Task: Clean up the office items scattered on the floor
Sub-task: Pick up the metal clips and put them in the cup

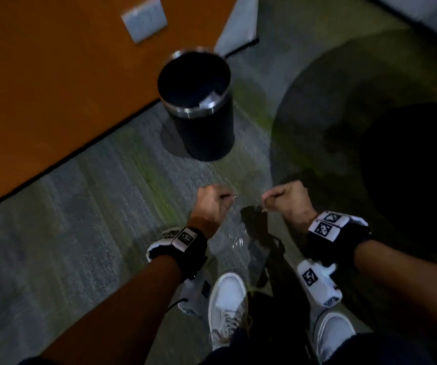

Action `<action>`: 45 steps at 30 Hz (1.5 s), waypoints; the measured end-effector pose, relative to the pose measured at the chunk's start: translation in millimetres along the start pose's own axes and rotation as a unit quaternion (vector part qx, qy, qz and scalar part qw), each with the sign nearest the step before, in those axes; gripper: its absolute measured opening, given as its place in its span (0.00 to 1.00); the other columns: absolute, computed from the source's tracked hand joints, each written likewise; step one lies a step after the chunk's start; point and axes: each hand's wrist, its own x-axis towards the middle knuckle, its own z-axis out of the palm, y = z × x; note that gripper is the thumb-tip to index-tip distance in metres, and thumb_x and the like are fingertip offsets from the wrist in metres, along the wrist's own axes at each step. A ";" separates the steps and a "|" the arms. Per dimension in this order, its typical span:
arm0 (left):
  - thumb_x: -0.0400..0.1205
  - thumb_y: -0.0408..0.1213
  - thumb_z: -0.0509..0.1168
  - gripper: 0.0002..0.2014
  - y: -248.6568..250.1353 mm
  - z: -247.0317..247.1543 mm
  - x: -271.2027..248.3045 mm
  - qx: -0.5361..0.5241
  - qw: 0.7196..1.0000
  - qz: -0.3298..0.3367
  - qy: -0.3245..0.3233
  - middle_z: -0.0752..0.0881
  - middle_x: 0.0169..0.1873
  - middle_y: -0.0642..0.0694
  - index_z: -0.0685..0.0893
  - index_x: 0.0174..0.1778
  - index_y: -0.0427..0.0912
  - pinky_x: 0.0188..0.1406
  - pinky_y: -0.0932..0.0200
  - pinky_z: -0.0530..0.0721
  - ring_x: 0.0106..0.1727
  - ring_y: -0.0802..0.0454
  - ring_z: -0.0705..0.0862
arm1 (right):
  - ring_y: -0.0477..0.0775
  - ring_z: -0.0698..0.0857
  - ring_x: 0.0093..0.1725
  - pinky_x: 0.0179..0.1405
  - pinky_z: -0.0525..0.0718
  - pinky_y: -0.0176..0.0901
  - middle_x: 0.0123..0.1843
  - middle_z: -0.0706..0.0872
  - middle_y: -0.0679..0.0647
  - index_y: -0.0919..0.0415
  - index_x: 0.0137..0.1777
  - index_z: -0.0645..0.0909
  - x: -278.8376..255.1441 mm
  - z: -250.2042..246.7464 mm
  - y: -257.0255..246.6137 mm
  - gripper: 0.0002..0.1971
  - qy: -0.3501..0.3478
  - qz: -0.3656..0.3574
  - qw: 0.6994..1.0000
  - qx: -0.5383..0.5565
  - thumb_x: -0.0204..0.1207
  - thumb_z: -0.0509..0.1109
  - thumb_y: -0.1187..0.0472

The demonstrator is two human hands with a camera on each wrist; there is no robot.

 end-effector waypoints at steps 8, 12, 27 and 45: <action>0.78 0.32 0.73 0.03 176.5 -118.4 -14.0 0.026 0.988 0.126 0.082 0.90 0.45 0.49 0.93 0.45 0.41 0.49 0.67 0.80 0.47 0.56 0.86 | 0.64 0.92 0.38 0.43 0.92 0.60 0.35 0.91 0.66 0.75 0.37 0.89 -103.5 -101.3 -140.8 0.05 -0.032 -0.020 0.998 0.044 0.62 0.79 0.79; 0.78 0.32 0.74 0.03 265.3 -174.2 -28.8 0.028 0.972 0.200 0.121 0.91 0.43 0.50 0.93 0.45 0.41 0.46 0.80 0.76 0.43 0.66 0.84 | 0.64 0.89 0.36 0.44 0.92 0.61 0.35 0.89 0.68 0.82 0.39 0.86 -170.5 -153.2 -208.1 0.06 -0.021 -0.078 0.993 0.085 0.62 0.75 0.84; 0.76 0.35 0.77 0.05 553.4 -247.2 -69.2 -0.146 0.917 0.323 0.182 0.92 0.40 0.55 0.94 0.46 0.44 0.47 0.68 0.88 0.42 0.67 0.89 | 0.60 0.89 0.31 0.41 0.93 0.51 0.32 0.89 0.67 0.79 0.41 0.87 -376.9 -395.4 -376.4 0.07 0.091 -0.247 0.965 0.002 0.64 0.74 0.84; 0.76 0.32 0.76 0.05 713.1 -161.5 -43.0 -0.092 0.916 0.382 0.082 0.93 0.40 0.53 0.94 0.45 0.43 0.45 0.67 0.89 0.41 0.66 0.89 | 0.60 0.91 0.30 0.43 0.92 0.55 0.33 0.90 0.69 0.78 0.41 0.89 -381.6 -570.5 -353.6 0.07 0.261 -0.171 0.949 -0.040 0.62 0.78 0.81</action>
